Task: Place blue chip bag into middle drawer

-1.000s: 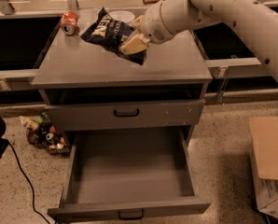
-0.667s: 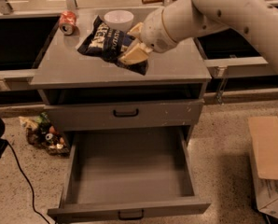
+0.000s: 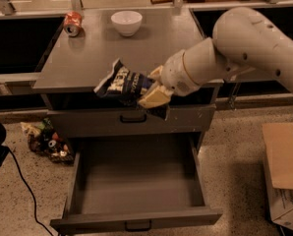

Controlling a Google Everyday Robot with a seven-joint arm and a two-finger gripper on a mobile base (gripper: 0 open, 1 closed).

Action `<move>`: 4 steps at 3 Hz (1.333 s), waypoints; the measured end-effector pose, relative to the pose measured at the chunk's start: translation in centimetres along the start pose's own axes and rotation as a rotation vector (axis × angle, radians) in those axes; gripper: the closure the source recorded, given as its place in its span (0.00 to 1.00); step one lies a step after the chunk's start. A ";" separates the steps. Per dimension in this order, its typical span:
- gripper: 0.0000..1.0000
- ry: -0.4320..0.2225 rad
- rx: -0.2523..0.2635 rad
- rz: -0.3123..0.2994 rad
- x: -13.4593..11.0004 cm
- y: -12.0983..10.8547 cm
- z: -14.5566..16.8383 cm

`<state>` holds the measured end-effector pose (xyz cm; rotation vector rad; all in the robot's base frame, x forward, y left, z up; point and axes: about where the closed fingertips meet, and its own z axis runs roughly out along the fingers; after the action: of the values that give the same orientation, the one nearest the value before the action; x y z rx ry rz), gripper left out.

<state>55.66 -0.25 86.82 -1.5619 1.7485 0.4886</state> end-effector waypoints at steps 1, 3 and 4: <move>1.00 0.009 -0.011 0.009 0.5 0.5 0.4; 1.00 0.099 -0.031 0.105 7.9 1.7 4.4; 1.00 0.118 -0.041 0.220 14.7 2.9 7.5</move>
Offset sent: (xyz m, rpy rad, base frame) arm -0.0052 -0.0023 -0.0510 -0.0829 0.0715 -0.0077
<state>54.92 -4.55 70.61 -1.4591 2.0247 0.5516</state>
